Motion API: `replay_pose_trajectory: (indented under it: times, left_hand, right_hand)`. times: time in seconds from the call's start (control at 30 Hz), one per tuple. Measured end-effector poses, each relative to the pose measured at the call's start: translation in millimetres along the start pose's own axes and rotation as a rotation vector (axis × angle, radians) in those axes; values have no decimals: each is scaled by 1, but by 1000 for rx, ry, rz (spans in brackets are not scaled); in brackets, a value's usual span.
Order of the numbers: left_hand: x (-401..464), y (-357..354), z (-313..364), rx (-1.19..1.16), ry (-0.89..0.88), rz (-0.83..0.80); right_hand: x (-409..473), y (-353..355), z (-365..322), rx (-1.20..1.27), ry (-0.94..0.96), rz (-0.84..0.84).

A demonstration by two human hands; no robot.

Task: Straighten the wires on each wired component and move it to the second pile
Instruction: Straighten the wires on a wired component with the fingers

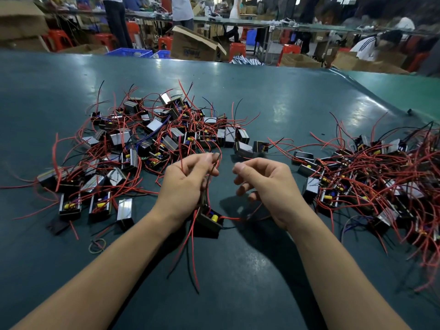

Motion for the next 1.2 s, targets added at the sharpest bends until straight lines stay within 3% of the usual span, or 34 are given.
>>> replay_pose_trajectory:
  times: [0.1, 0.17, 0.23, 0.33, 0.5, 0.6, 0.73, 0.93, 1.2]
  left_hand:
    - [4, 2, 4, -227, 238, -40]
    - [3, 2, 5, -302, 293, -83]
    - [1, 2, 7, -353, 313, -121]
    - [1, 1, 7, -343, 301, -135]
    - [2, 0, 3, -262, 291, -67]
    - [0, -3, 3, -227, 264, -51]
    - [0, -6, 2, -216, 219, -35]
    - [1, -2, -1, -328, 156, 20]
    - [0, 1, -5, -60, -31, 76]
  right_hand:
    - [0, 4, 1, -120, -24, 34]
    - [-3, -3, 5, -200, -136, -62]
    - [-7, -12, 7, -207, -212, -168]
    - [-10, -20, 5, -22, -246, -266]
    - [-9, -19, 4, 149, -270, -264]
    - [-11, -23, 6, 116, -261, -297]
    - [-8, -28, 11, 7, -153, -207]
    - [0, -18, 8, 158, -103, -29]
    - [-5, -5, 6, 155, -12, 132]
Point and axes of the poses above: each hand's wrist, its own x-axis towards the middle knuckle, its own y-axis out of the back of the hand, z = x × y, the point moved 1 cm from there along x, towards the middle knuckle, and after that the axes turned 5 degrees about x, right-handed, at the moved point
